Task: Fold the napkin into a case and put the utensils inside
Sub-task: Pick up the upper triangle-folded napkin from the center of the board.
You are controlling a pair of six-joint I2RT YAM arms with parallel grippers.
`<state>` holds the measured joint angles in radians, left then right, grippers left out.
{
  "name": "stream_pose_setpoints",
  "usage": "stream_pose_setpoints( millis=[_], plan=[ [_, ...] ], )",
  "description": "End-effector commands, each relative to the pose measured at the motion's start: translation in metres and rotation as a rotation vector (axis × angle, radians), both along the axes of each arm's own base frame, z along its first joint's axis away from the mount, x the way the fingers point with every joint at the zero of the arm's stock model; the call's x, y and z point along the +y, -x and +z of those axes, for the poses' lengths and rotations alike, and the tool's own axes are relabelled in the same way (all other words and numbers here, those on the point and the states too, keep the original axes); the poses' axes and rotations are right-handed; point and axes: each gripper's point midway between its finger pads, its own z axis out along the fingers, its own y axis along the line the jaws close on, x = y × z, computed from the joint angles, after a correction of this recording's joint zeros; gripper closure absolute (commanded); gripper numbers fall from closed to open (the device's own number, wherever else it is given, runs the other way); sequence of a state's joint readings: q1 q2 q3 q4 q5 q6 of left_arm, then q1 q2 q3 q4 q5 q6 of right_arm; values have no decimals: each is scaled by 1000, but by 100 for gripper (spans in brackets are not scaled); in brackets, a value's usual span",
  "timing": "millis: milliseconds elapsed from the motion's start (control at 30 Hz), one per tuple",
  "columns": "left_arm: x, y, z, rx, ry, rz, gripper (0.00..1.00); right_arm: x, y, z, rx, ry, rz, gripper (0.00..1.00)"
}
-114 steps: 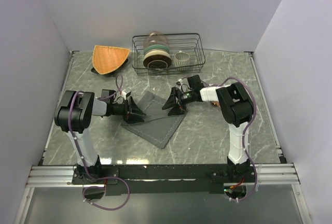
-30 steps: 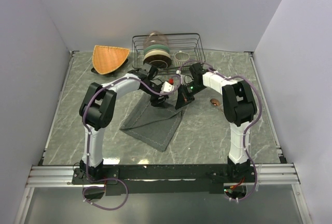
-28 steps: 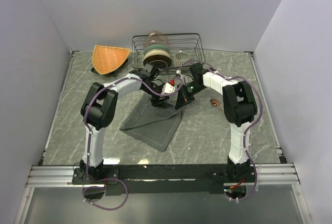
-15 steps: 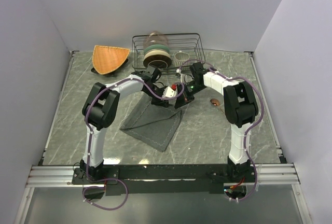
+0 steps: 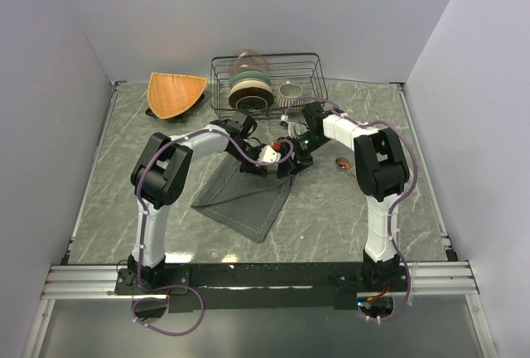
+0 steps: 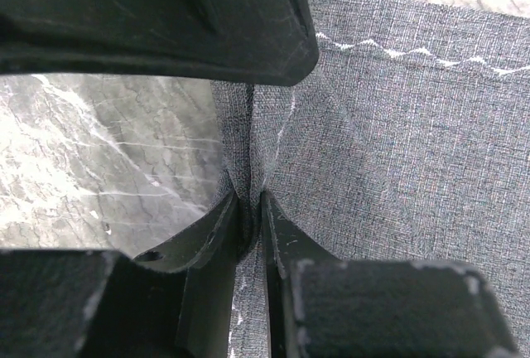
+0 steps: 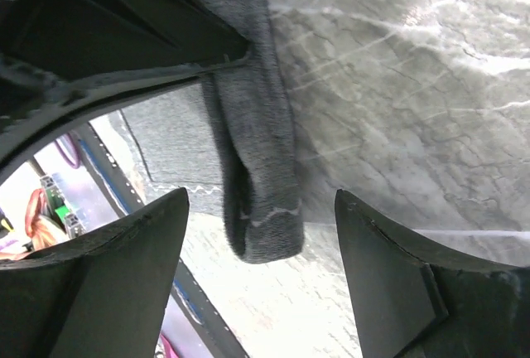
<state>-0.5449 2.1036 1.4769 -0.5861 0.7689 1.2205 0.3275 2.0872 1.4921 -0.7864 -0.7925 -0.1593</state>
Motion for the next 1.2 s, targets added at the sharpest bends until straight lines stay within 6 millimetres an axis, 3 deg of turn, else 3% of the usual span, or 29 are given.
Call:
stream_pose_setpoints(
  millis=[0,100,433,700,867,933,1000,1100,1167],
  plan=[
    [-8,2,24,-74,65,-54,78,-2,-5,-6,-16,25,36,21],
    [-7,2,25,-86,63,-57,78,0,2,-8,38,0,40,24],
    [-4,5,22,-90,61,-66,78,6,15,11,231,-169,-62,39],
    [-6,3,22,-88,64,-61,78,1,5,8,235,-168,-113,53],
    [-7,2,24,-87,67,-58,78,1,3,5,227,-158,-113,55],
    [-6,2,24,-88,68,-58,78,1,3,5,220,-155,-112,59],
    [-7,2,24,-85,69,-55,76,1,1,5,206,-154,-109,71],
    [-5,-6,35,-58,98,-8,60,0,0,6,185,-153,-101,91],
    [-5,-15,52,-40,145,29,54,1,-1,7,172,-157,-94,100]
  ],
)
